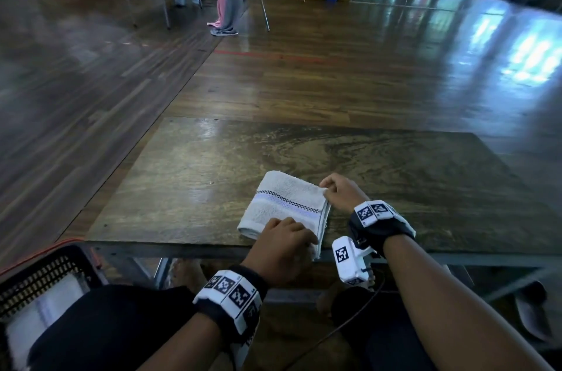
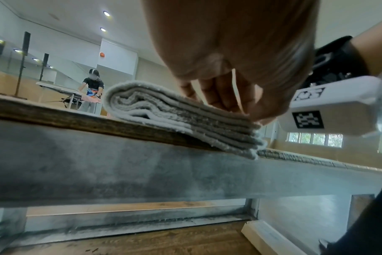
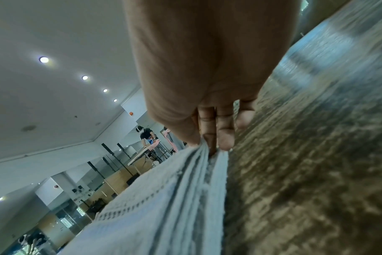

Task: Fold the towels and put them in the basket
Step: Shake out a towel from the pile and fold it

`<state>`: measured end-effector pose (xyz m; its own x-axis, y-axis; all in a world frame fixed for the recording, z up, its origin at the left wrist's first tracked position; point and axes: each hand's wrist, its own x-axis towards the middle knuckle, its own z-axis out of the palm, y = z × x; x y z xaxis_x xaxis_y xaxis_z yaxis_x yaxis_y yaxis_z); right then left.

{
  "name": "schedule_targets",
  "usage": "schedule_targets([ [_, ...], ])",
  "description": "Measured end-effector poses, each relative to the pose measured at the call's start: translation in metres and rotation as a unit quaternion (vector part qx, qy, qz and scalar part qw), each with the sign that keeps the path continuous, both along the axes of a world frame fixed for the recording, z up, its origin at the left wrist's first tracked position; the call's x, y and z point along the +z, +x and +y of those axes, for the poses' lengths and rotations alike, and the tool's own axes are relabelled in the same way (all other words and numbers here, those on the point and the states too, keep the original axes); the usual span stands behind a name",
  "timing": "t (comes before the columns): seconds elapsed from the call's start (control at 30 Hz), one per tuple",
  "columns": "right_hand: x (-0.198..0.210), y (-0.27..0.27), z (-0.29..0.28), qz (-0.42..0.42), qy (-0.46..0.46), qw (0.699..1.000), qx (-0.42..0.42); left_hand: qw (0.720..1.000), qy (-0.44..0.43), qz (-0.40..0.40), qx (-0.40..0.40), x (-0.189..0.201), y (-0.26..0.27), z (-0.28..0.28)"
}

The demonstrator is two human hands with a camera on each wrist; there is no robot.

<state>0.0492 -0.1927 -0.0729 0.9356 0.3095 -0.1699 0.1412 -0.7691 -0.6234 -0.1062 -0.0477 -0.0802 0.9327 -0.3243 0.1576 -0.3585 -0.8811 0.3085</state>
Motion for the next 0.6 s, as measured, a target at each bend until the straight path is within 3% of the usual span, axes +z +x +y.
schedule_targets([
  [0.1,0.005,-0.005,-0.002,-0.006,-0.009,1.000,-0.013,0.998,-0.059,0.006,0.007,0.011,0.006,0.001],
  [0.2,0.018,-0.015,-0.004,-0.029,-0.040,0.999,-0.017,0.999,-0.029,0.002,0.035,0.026,0.026,0.014],
  [0.27,0.032,-0.029,-0.002,-0.029,-0.065,0.997,0.030,0.998,0.030,0.023,0.052,0.035,0.043,0.030],
  [0.33,0.044,-0.049,0.003,-0.008,-0.084,0.988,0.128,0.993,0.089,0.047,0.058,0.038,0.056,0.048],
  [0.43,0.042,-0.086,0.011,-0.030,-0.131,0.952,0.273,0.986,0.141,0.084,0.038,0.028,0.066,0.067],
  [0.5,0.034,-0.104,0.010,-0.055,-0.205,0.929,0.303,0.983,0.158,0.094,0.021,0.019,0.068,0.073],
  [0.6,0.026,-0.098,0.007,-0.097,-0.287,0.911,0.279,0.979,0.190,0.065,0.047,0.015,0.068,0.077],
])
